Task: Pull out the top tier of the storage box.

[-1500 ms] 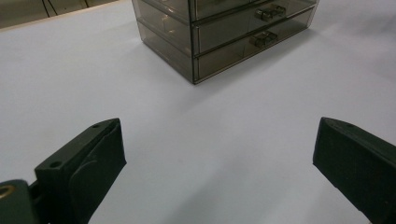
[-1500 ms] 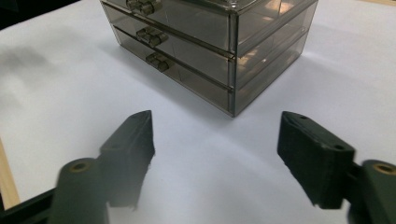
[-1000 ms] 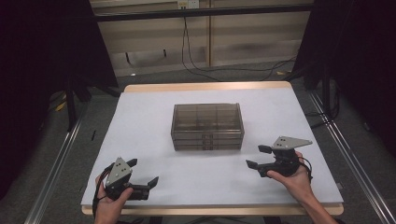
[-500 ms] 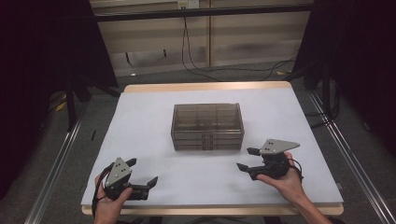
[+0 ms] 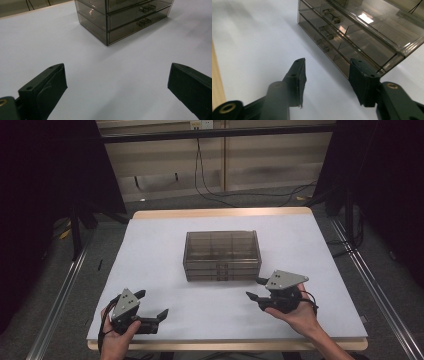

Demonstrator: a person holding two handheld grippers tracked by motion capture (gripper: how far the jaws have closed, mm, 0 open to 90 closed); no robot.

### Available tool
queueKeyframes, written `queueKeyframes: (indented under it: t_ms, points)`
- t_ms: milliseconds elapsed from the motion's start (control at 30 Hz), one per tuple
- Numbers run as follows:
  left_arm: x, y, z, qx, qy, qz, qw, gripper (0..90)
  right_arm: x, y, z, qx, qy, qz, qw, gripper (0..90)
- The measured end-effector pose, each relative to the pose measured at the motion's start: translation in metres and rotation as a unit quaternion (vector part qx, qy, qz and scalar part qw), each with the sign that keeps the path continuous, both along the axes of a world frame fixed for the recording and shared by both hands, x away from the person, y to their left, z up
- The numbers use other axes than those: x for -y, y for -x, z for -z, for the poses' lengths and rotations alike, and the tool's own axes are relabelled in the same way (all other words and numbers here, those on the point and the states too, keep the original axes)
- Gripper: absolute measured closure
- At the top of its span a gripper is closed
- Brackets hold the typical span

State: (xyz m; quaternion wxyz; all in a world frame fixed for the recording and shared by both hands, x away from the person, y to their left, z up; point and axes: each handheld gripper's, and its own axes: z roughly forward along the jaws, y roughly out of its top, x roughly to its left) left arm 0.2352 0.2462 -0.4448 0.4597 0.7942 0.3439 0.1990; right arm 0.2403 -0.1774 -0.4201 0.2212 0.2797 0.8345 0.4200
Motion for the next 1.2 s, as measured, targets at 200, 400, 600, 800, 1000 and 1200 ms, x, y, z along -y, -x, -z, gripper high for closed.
queueKeyframes:
  t_ms: [200,400,600,800,1000,1200]
  points:
    - [0.0,0.0,0.0,0.001,-0.006,0.003,1.0,1.9,-0.012,-0.002,-0.001,0.012,0.025,-0.008,0.9996,54.8]
    - [0.0,0.0,0.0,-0.001,0.0,-0.001,1.0,1.9,-0.022,-0.006,-0.003,0.035,0.049,-0.006,0.9982,58.6]
    - [-0.002,-0.001,0.0,0.001,-0.002,-0.001,1.0,1.9,-0.036,-0.008,-0.004,0.056,0.09,-0.019,0.9942,60.9]
    - [-0.001,0.0,0.0,0.0,-0.002,-0.001,1.0,1.9,-0.049,-0.008,-0.004,0.084,0.127,-0.023,0.9881,63.7]
    - [-0.002,0.0,0.0,0.0,-0.002,0.0,1.0,1.9,-0.061,-0.008,0.001,0.104,0.154,-0.027,0.9822,65.1]
    - [-0.002,0.0,0.0,0.001,-0.001,0.0,1.0,1.9,-0.07,-0.011,0.002,0.132,0.187,-0.023,0.9732,66.2]
